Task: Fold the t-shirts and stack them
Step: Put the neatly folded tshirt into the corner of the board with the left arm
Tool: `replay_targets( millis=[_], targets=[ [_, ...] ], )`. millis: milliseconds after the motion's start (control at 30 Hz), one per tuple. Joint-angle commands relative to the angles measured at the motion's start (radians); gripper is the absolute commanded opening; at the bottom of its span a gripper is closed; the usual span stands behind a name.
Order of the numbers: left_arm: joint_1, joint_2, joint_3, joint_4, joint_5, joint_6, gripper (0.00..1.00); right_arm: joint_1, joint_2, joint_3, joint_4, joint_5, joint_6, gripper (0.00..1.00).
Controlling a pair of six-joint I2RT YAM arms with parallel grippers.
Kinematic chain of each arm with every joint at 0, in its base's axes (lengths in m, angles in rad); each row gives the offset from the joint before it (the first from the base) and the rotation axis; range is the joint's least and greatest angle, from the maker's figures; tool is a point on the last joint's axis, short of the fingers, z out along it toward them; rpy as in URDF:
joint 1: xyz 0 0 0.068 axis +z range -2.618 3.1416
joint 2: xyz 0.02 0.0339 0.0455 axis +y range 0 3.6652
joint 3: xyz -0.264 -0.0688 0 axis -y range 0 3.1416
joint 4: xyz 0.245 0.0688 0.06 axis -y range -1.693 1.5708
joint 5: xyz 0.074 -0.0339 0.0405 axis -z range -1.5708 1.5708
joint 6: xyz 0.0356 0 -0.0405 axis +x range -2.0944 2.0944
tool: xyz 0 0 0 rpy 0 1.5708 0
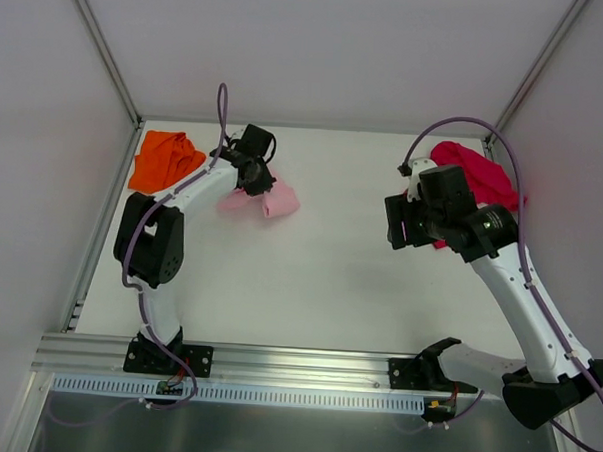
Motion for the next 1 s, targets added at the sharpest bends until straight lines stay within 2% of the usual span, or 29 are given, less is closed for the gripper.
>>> replay_targets(
  millis=[0,167,300,433,767,967],
  targets=[
    [0.056,0.036,0.111,-0.073,0.048,0.050,0.00,0.007,-0.044,-0.023,0.047,-0.009,-0.001,0.67],
    [0.085,0.082,0.217,-0.090,0.124,0.056,0.00,0.007,-0.076,-0.071,0.058,-0.010,0.002,0.67],
    [0.093,0.082,0.298,-0.104,0.098,0.058,0.00,0.007,-0.098,-0.106,0.064,-0.018,0.012,0.67],
    [0.132,0.133,0.427,-0.143,0.128,0.034,0.00,0.007,-0.104,-0.114,0.070,-0.029,0.022,0.67],
    [0.227,0.205,0.683,-0.110,0.153,-0.025,0.00,0.007,-0.148,-0.186,0.085,-0.043,0.043,0.67],
    [0.303,0.177,0.697,-0.079,0.113,-0.017,0.00,0.006,-0.171,-0.215,0.090,-0.067,0.052,0.67]
  ],
)
